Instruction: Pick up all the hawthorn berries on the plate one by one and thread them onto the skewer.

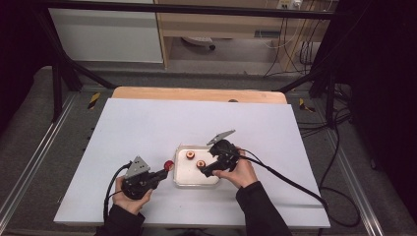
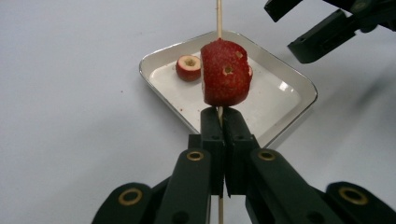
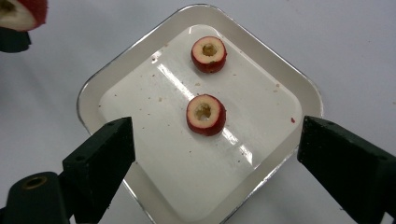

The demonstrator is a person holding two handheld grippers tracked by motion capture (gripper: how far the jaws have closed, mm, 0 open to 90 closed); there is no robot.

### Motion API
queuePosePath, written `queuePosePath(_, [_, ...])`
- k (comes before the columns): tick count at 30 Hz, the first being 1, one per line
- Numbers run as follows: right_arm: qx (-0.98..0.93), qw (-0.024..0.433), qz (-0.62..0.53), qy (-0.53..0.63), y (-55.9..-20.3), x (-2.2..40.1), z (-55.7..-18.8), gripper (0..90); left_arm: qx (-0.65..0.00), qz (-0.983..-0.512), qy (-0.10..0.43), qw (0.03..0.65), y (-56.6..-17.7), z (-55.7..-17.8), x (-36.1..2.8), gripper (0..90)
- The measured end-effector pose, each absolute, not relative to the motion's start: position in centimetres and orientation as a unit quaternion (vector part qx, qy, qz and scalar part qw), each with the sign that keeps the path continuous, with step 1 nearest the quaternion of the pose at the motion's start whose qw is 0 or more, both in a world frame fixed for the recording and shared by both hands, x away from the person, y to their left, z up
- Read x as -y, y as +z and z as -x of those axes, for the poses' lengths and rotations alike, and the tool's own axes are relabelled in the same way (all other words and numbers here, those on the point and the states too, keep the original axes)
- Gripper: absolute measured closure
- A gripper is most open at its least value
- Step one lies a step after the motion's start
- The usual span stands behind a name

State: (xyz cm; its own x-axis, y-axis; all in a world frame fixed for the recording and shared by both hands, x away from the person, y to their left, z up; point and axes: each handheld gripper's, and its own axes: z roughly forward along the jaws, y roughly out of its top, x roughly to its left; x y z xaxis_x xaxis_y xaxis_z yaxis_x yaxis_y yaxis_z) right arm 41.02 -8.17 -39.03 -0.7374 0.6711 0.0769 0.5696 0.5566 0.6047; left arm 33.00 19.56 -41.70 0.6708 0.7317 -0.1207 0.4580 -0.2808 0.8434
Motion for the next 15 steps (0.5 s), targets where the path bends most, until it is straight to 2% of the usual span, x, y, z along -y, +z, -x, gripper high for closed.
queuePosePath(3, [-0.890, 0.079, -0.354, 0.277, -39.0, 7.0, -41.9, 14.9, -0.378, -0.788, 0.150, 0.462, -41.8, -33.0, -19.7, 88.4])
queuePosePath(5, [-0.895, 0.065, -0.357, 0.260, -39.0, 6.2, -42.8, 20.9, -0.381, -0.787, 0.151, 0.462, -41.8, -33.1, -20.0, 88.4])
queuePosePath(12, [-0.907, 0.045, -0.355, 0.224, -40.0, 4.8, -44.2, 30.6, -0.382, -0.787, 0.149, 0.460, -41.9, -33.2, -19.9, 88.4])
queuePosePath(15, [-0.914, 0.041, -0.344, 0.210, -40.7, 4.1, -44.7, 37.5, -0.382, -0.788, 0.149, 0.460, -41.8, -33.2, -19.9, 88.4])
